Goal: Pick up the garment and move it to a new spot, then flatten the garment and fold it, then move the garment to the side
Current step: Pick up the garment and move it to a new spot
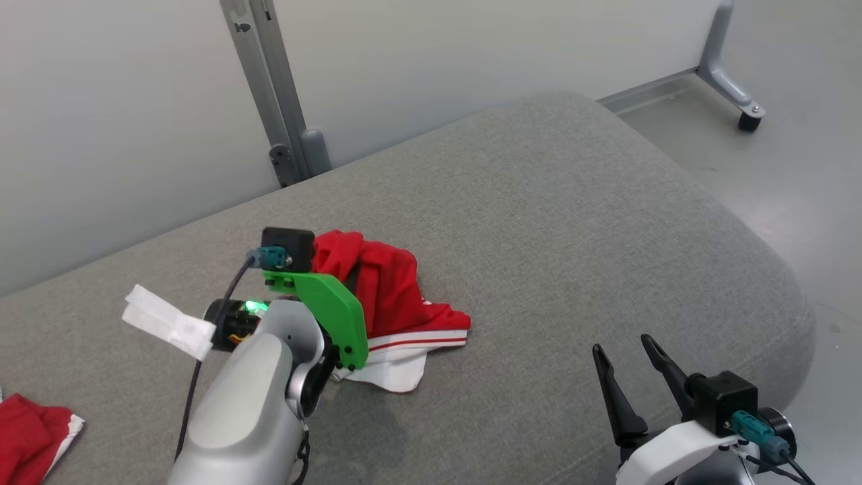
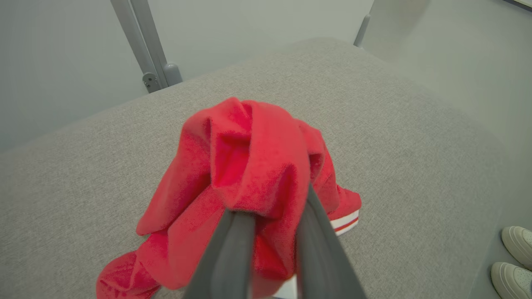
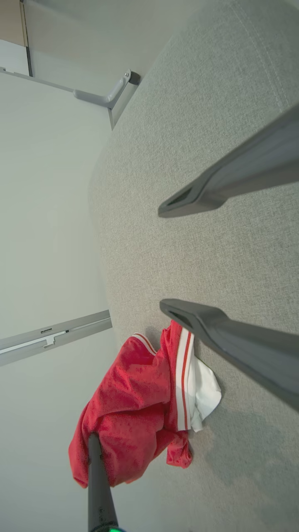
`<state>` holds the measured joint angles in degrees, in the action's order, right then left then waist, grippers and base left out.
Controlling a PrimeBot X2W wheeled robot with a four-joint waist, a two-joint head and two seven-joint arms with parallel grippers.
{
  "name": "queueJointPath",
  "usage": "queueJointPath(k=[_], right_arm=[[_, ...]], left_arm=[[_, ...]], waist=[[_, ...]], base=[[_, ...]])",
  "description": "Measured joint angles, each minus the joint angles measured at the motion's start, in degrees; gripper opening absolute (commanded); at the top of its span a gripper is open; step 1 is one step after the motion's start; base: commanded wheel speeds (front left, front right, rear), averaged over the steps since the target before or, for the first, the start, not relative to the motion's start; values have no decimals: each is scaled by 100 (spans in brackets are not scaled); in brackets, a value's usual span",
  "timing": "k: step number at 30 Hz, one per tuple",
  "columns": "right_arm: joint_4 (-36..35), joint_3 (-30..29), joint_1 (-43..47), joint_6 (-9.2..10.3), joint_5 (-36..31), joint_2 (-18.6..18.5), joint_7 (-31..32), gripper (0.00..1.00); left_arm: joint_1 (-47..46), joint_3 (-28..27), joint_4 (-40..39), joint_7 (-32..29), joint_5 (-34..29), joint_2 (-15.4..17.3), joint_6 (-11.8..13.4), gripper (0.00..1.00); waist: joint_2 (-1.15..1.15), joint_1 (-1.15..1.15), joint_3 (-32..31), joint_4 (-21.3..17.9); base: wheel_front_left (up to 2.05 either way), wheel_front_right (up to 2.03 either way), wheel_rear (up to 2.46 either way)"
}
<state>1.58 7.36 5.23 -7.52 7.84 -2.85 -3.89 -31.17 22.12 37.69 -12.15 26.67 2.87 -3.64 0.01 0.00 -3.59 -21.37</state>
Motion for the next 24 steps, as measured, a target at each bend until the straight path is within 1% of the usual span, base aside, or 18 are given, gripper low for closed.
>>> queueJointPath(k=[1, 2, 5, 8, 11, 13, 14, 15, 18, 20, 22, 24], right_arm=[[8, 1, -1, 0, 4, 0, -7, 100], [14, 1, -4, 0, 8, 0, -10, 100], [27, -19, -23, 0, 54, 1, -32, 100], [26, -73, -21, 0, 70, -1, -56, 100], [13, -219, 12, 0, 69, 2, -56, 100], [-7, -334, 58, 0, 69, -2, -56, 100], [-23, -396, 72, 0, 69, -2, -56, 100], [-43, -443, 92, 0, 68, 1, -56, 100], [-122, -626, 151, 0, 76, 0, -71, 100], [-176, -728, 166, 0, 54, 0, -71, 100], [-216, -791, 191, 0, -21, 3, -62, 100], [-243, -843, 237, 0, -75, -1, -47, 100]], left_arm=[[30, 110, 121, 110, 0, -5, -44, 96], [53, 199, 236, 220, -1, -9, -48, 100], [101, 357, 465, 652, -1, -10, -74, 100], [100, 389, 472, 1314, -23, -13, -91, 100], [157, 326, 272, 1969, -35, -9, -109, 100], [385, 225, 31, 2392, -31, 16, -78, 100], [539, 166, -112, 2508, -30, 48, -11, 100], [701, 100, -275, 2593, -29, 93, 19, 100], [1274, -231, -894, 2696, -14, 198, 225, 100], [1712, -561, -1555, 2710, -111, 220, 383, 100], [2084, -895, -2117, 2726, -223, 224, 445, 100], [2543, -1074, -2463, 2728, -396, 215, 443, 100]], waist=[[0, 0, 38, -39], [0, 0, 77, -69], [0, 0, 175, -121], [0, 0, 226, -58], [0, 0, 239, 67], [0, 0, 227, 187], [0, 0, 215, 254], [0, 0, 199, 323], [0, 0, 139, 567], [0, 0, 96, 740], [0, 0, 54, 902], [0, 0, 12, 1063]], base=[[0, 0, 0], [0, 0, 0], [0, 0, 0], [0, 0, 0], [0, 0, 0], [0, 0, 0], [0, 0, 0], [0, 0, 0], [0, 0, 0], [0, 0, 0], [0, 0, 0], [0, 0, 0]])
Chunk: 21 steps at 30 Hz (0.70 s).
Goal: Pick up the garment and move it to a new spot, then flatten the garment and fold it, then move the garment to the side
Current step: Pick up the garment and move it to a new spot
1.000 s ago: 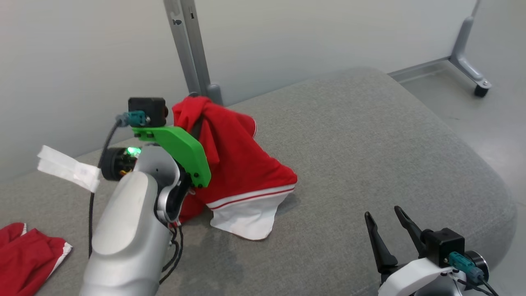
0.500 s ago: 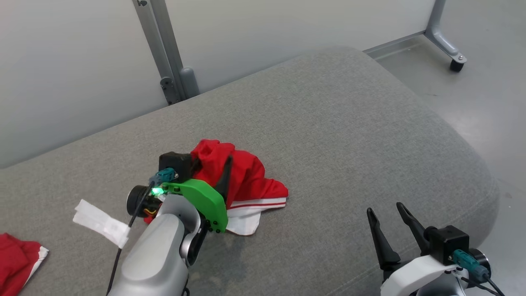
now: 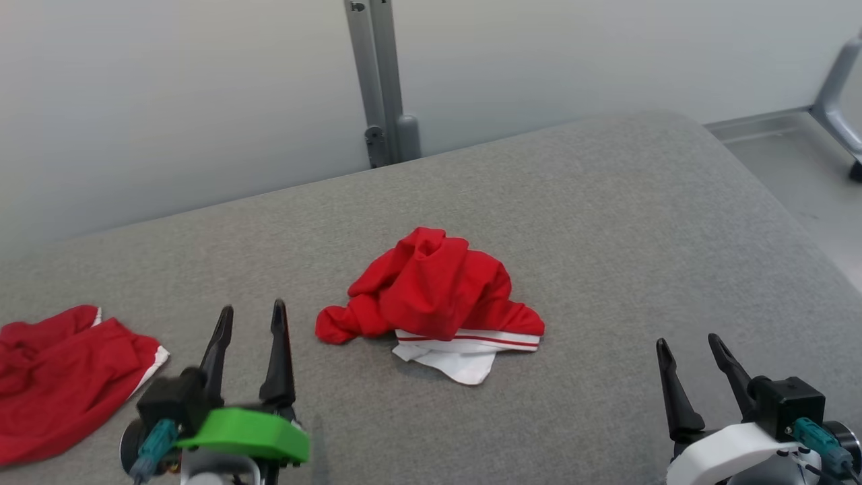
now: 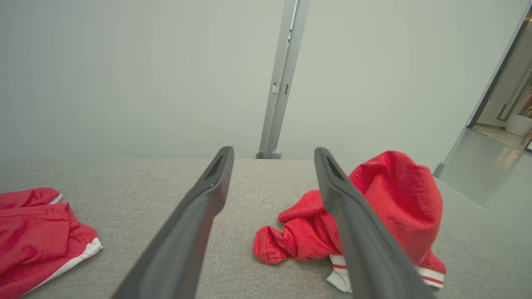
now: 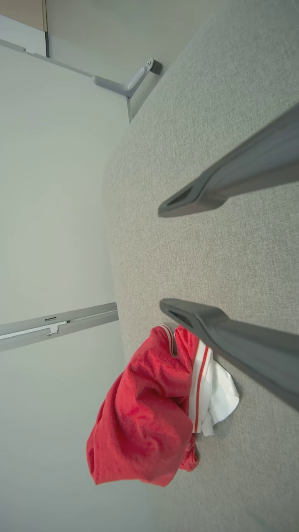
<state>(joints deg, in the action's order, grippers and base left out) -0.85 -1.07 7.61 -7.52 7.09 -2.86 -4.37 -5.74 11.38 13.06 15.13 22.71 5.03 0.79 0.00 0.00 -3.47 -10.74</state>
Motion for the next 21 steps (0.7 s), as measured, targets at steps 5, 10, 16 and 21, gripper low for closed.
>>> queueJointPath(k=[5, 10, 16, 21], right_arm=[[-20, -29, 83, 0, -87, -13, 26, 100], [148, 5, 231, 0, -30, -152, -63, 100], [414, 75, 329, 0, 32, -243, -207, 100], [517, 127, 387, 0, 40, -244, -233, 100]], left_arm=[[775, -438, -338, 0, -218, -42, -202, 100], [1187, -755, -331, 0, -368, -81, -466, 100], [1543, -931, -257, 0, -572, -98, -653, 100], [1692, -1054, -230, 0, -621, -112, -742, 100]], waist=[[0, 0, -119, 375], [0, 0, -235, 683], [0, 0, -397, 918], [0, 0, -488, 1006]], base=[[0, 0, 0], [0, 0, 0], [0, 0, 0], [0, 0, 0]])
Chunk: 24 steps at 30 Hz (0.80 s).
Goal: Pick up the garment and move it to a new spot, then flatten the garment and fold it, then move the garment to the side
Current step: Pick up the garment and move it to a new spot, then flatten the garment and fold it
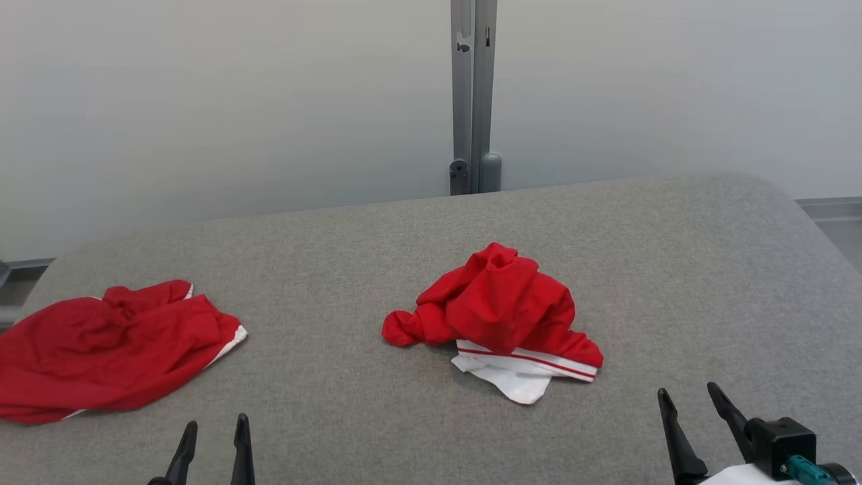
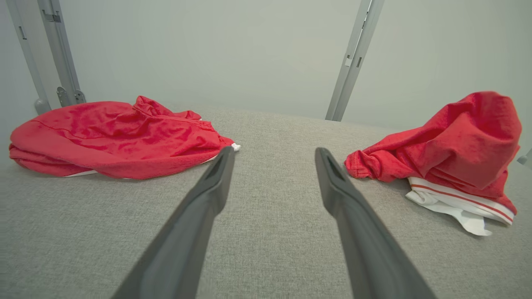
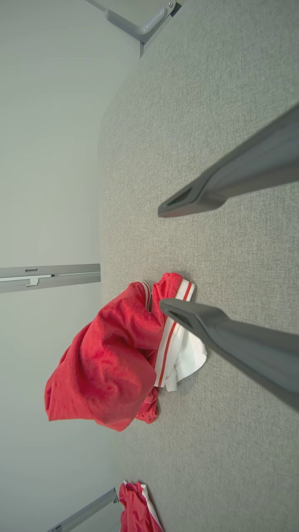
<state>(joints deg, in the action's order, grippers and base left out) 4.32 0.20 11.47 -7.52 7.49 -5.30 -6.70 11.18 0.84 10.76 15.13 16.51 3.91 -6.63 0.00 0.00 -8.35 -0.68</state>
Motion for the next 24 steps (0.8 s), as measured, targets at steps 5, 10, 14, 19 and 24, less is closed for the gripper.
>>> queueJointPath(k=[5, 10, 14, 19, 24], right_arm=[[5, 14, 1, 0, 10, 7, -4, 100], [9, 38, -4, 0, 36, 18, -4, 100], [31, 45, -13, 0, 36, 20, -3, 100], [62, 78, -160, 0, 171, 21, 269, 100], [200, 549, -732, 0, 468, -268, 1381, 100]], left_arm=[[1, -92, -4, 0, -25, -21, -42, 100], [-1, -83, 12, 0, -69, -53, -51, 100], [-5, -68, 15, 0, -70, -68, -67, 100], [-7, -86, -3, 0, -32, -80, -67, 100], [-10, -57, -59, 0, 16, -92, -68, 100]], waist=[[0, 0, 10, 10], [0, 0, 48, -18], [0, 0, 68, -27], [0, 0, 72, -11], [0, 0, 120, 20]], base=[[0, 0, 0], [0, 0, 0], [0, 0, 0], [0, 0, 0], [0, 0, 0]])
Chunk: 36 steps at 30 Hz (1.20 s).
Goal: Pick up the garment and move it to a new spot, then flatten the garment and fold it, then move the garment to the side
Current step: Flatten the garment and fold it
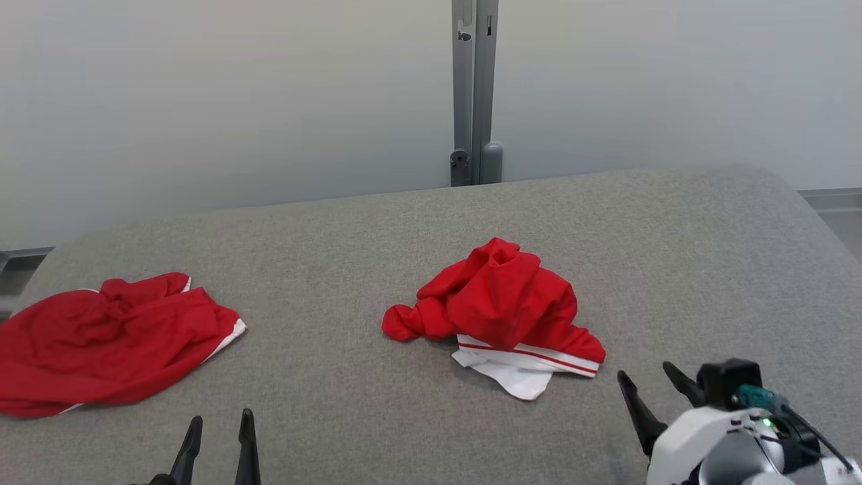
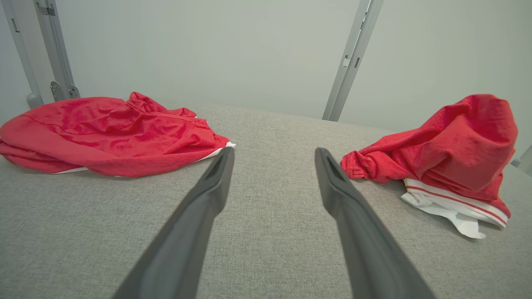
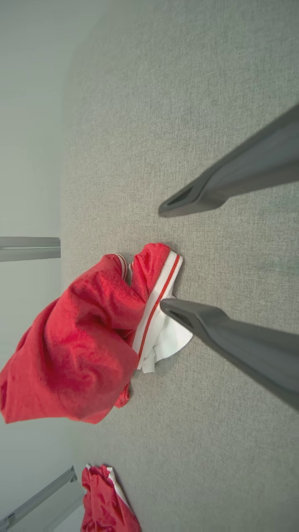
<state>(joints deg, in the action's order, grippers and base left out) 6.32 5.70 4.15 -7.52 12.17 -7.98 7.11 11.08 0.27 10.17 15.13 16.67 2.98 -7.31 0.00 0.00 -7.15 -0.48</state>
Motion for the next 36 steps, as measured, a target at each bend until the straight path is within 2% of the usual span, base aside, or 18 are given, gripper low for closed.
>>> queueJointPath(k=[3, 7, 15, 20, 22, 23, 28, 36], right_arm=[[277, 342, -652, -1, 380, -370, 802, 100], [823, 474, -1194, 2, 648, -541, 1256, 100], [1994, 620, -1858, 1, 1287, -568, 1157, 100], [2419, 724, -2176, 1, 1355, -555, 925, 100], [2521, 778, -2297, 1, 1350, -587, 805, 42], [2543, 789, -2346, 1, 1321, -603, 682, 2], [2374, 982, -2451, 3, 1156, -650, 356, 0], [1069, 1755, -2976, 3, 1373, -603, 364, 0]], left_arm=[[-27, 87, -31, 0, -1, -7, 0, 100], [-98, 261, -76, 0, 0, -10, 0, 100], [-266, 538, -108, 0, 38, -13, -1, 100], [-297, 597, -101, 0, 40, -13, -1, 100], [-330, 602, -101, 0, 41, -13, -1, 100], [-348, 604, -102, 0, 41, -13, -1, 100], [-352, 600, -105, 0, 69, -13, -2, 100], [-343, 526, -136, 0, 115, -13, 2, 100]], waist=[[0, 0, 75, 103], [0, 0, 171, 274], [0, 0, 416, 885], [0, 0, 564, 1217], [0, -1, 616, 1328], [0, 0, 641, 1382], [0, 0, 679, 1563], [0, 0, 551, 1418]], base=[[0, 0, 0], [0, 0, 0], [0, 0, 0], [0, 0, 0], [0, 0, 0], [0, 0, 0], [0, 0, 0], [0, 0, 0]])
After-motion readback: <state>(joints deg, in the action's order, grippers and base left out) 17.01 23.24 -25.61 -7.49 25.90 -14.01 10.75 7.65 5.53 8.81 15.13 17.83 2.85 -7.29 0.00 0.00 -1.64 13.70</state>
